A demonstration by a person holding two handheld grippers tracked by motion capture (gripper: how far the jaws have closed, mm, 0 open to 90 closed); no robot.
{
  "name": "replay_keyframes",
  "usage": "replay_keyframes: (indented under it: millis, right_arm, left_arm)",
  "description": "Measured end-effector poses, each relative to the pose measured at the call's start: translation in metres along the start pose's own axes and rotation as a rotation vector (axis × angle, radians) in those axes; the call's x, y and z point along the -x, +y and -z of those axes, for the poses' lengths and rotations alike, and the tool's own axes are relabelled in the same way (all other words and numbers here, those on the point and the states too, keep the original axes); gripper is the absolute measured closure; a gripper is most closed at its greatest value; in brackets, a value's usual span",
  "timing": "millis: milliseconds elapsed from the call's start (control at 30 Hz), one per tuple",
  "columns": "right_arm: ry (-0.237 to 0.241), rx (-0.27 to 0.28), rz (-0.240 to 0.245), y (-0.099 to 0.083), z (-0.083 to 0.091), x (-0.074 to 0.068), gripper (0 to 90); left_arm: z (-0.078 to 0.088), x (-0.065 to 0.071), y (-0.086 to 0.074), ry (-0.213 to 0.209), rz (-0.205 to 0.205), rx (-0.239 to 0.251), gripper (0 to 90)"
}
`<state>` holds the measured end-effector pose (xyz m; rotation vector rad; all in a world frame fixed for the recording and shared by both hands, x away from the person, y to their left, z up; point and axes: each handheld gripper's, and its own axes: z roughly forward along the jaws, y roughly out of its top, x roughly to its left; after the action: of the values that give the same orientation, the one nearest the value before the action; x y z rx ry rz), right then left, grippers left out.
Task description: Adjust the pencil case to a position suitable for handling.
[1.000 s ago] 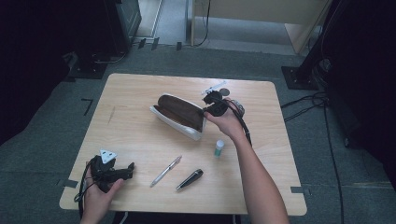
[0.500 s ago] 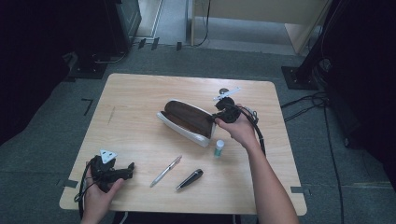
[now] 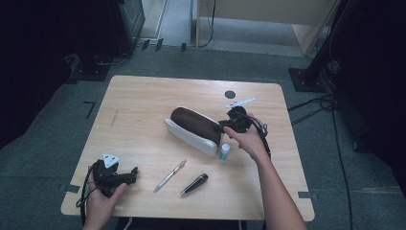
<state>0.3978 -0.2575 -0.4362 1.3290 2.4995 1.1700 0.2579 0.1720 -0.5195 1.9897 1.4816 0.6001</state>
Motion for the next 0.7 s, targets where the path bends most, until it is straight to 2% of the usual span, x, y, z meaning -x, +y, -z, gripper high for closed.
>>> replay_keyframes:
  millis: [133, 333, 467, 700]
  right_arm:
    - [-0.024, 0.077, -0.006, 0.000, 0.014, -0.004, 41.7]
    - [-0.091, 0.186, 0.008, -0.005, 0.037, -0.015, 33.1]
    - [-0.109, 0.262, 0.001, -0.016, 0.050, -0.022, 33.0]
    - [-0.163, 0.308, 0.023, -0.038, 0.071, -0.032, 37.4]
  left_arm:
    - [0.000, 0.000, 0.000, 0.001, 0.000, -0.001, 0.0]
    - [0.000, 0.000, 0.000, 0.000, 0.000, 0.000, 0.0]
    - [0.000, 0.000, 0.000, 0.000, 0.001, 0.000, 0.0]
    - [0.000, 0.000, 0.000, 0.000, 0.003, 0.001, 0.0]
